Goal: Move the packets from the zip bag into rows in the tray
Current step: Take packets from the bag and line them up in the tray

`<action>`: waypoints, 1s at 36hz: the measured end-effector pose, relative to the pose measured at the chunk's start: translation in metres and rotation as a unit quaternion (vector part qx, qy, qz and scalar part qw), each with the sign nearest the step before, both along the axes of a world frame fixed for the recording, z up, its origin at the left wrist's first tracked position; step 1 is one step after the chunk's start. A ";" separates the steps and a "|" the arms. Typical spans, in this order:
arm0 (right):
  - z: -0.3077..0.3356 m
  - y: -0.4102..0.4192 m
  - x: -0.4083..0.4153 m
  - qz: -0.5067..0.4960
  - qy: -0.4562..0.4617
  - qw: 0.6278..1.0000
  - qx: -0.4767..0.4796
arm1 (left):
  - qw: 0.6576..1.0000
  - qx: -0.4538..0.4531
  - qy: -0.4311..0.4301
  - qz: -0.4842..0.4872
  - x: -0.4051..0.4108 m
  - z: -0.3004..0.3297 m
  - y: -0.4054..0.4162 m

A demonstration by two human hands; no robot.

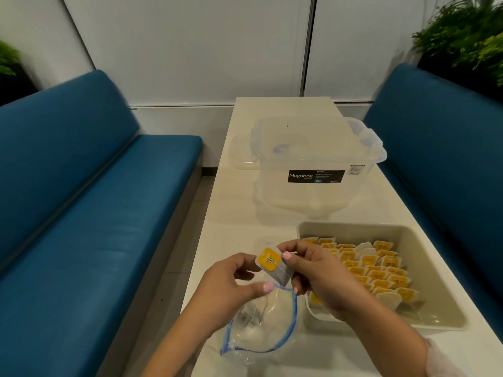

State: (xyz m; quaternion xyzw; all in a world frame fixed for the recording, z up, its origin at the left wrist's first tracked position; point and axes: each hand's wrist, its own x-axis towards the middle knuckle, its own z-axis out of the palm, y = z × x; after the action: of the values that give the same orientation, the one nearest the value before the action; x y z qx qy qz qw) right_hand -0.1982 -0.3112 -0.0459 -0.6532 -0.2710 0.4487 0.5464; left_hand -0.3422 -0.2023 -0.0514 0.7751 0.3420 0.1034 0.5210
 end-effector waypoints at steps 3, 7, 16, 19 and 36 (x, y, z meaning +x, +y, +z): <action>-0.001 0.003 -0.005 -0.009 -0.002 1.000 0.011 | 0.994 -0.055 -0.078 0.045 0.005 0.006 -0.004; 0.003 0.002 -0.008 0.005 -0.088 0.996 -0.026 | 0.994 0.006 -0.085 0.072 0.010 0.008 -0.005; 0.030 -0.017 0.013 0.033 -0.422 0.903 -0.076 | 0.966 0.257 0.022 -0.024 0.028 0.031 -0.016; 0.038 -0.027 0.025 0.034 -0.452 0.887 -0.090 | 0.960 0.276 0.022 -0.045 0.041 0.037 -0.029; 0.065 -0.128 0.122 -0.037 -0.457 0.866 -0.199 | 0.982 0.171 0.042 -0.070 0.096 0.018 -0.074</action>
State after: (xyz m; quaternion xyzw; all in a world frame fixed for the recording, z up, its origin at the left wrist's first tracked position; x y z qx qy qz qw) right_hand -0.0762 -0.4388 0.0191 -0.8897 -0.3709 0.1233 0.2358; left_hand -0.2457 -0.2768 -0.0331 0.8785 0.2857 0.0905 0.3720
